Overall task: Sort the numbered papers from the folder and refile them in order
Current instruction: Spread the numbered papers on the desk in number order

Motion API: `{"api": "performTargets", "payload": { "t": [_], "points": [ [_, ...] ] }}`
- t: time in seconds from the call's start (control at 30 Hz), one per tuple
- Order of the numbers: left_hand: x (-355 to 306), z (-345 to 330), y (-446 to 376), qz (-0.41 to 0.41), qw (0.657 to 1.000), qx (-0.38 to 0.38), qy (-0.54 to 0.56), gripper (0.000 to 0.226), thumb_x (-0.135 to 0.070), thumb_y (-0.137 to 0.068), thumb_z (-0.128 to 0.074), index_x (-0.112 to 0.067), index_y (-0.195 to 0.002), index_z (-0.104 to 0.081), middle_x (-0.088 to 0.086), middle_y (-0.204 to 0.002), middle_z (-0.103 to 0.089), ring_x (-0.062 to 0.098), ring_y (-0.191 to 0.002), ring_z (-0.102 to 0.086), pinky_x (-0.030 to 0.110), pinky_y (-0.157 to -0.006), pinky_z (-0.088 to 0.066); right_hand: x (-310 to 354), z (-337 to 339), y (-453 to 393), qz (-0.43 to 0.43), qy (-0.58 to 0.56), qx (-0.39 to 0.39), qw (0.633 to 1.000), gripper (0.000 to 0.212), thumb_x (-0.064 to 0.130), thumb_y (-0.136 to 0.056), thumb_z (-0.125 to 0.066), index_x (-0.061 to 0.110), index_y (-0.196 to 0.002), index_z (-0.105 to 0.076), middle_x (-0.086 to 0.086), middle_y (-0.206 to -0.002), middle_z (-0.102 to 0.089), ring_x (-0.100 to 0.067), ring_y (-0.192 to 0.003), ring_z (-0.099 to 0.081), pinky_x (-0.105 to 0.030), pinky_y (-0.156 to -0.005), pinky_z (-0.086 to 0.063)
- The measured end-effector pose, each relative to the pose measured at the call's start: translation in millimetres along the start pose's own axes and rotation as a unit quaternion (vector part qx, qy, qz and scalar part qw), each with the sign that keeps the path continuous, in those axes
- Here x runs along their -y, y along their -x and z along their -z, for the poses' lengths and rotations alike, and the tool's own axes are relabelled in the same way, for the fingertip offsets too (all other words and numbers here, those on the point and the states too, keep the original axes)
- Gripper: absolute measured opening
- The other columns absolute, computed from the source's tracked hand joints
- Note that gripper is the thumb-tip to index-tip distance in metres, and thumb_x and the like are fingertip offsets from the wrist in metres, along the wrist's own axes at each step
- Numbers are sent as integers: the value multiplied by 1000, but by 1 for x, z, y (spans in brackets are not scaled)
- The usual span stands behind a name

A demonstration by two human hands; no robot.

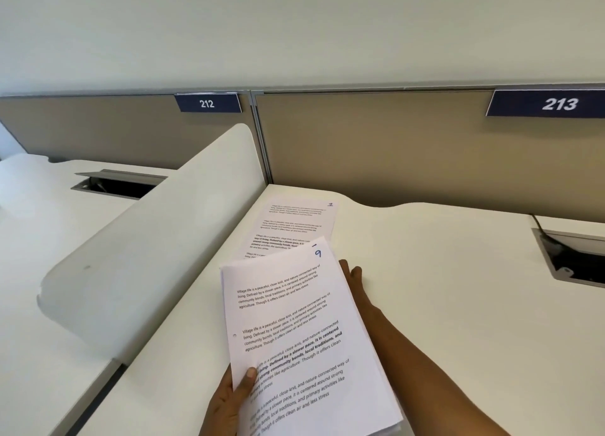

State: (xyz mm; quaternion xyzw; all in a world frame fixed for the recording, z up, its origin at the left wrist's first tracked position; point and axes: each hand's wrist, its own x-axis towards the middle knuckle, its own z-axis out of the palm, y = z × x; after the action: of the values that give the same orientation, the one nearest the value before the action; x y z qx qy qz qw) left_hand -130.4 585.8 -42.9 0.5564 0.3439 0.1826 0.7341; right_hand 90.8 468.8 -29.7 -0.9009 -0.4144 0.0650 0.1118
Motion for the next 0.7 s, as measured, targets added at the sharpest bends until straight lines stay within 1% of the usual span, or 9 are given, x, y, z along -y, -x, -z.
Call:
{"api": "performTargets", "payload": {
  "t": [0.07, 0.1, 0.13, 0.2, 0.27, 0.37, 0.5, 0.57, 0.7],
  "points": [
    [6, 4, -1, 11, 999, 32, 3, 76, -47, -47, -90, -21, -111, -60, -21, -79, -71, 6, -89, -64, 19, -80, -43, -3, 1, 6, -64, -108, -21, 992, 49, 38, -94, -22, 11, -129, -44, -8, -114, -44, -24, -111, -33, -31, -86, -29],
    [8, 6, -1, 14, 999, 41, 2, 92, -59, -25, -89, -26, -106, -61, -18, -84, -72, 2, -84, -67, 16, -75, -47, -6, 0, 11, -100, -227, -63, 967, 51, 41, -94, -29, 13, -131, -49, -7, -120, -51, -25, -111, -45, -28, -83, -32],
    [7, 5, 1, 21, 999, 44, 15, 99, -61, -16, -88, -28, -105, -61, -14, -90, -73, 2, -82, -68, 14, -68, -51, -8, 4, 19, -143, -377, -114, 908, 44, 42, -95, -38, 14, -124, -58, -6, -113, -60, -24, -102, -56, -24, -78, -39],
    [8, 4, 4, 34, 998, 42, 29, 91, -55, -29, -91, -25, -110, -62, -4, -103, -72, 8, -88, -69, 16, -62, -54, -16, 11, 33, -214, -587, -157, 765, 35, 40, -96, -50, 11, -100, -68, -6, -85, -69, -22, -76, -64, -22, -65, -48],
    [7, 0, 11, 44, 997, 43, 52, 52, -35, -68, -79, -24, -115, -61, 4, -109, -71, 16, -90, -70, 22, -61, -56, -24, 23, 47, -228, -650, -110, 716, 37, 43, -90, -60, 7, -90, -69, -6, -74, -69, -18, -64, -64, -24, -56, -49],
    [2, -7, 24, 69, 993, 59, 80, 30, -12, -91, -54, -20, -119, -59, 9, -108, -71, 27, -91, -70, 36, -64, -59, -20, 34, 64, -215, -631, -57, 743, 32, 26, -73, -81, 3, -90, -67, -6, -77, -69, -17, -63, -63, -25, -54, -49],
    [-6, -8, 35, 100, 989, 77, 83, 30, -16, -91, -56, -18, -121, -59, 13, -113, -68, 35, -101, -65, 57, -84, -51, -19, 30, 88, -257, -603, -106, 747, 25, 4, -69, -82, 10, -88, -68, -9, -76, -69, -17, -62, -63, -25, -53, -50],
    [-8, -6, 38, 112, 988, 89, 65, 32, -19, -91, -55, -18, -123, -58, 13, -115, -67, 35, -103, -64, 57, -84, -51, -22, 26, 104, -278, -600, -105, 743, 26, 3, -72, -79, 10, -94, -68, -14, -83, -71, -21, -67, -65, -28, -59, -53],
    [-9, -3, 46, 108, 988, 110, -10, 30, -16, -91, -57, -16, -121, -59, 15, -109, -69, 36, -97, -67, 55, -80, -54, -30, 14, 139, -327, -506, -150, 784, 15, 9, -74, -79, 18, -76, -66, -2, -78, -68, -19, -74, -63, -28, -67, -51]
  ]
}}
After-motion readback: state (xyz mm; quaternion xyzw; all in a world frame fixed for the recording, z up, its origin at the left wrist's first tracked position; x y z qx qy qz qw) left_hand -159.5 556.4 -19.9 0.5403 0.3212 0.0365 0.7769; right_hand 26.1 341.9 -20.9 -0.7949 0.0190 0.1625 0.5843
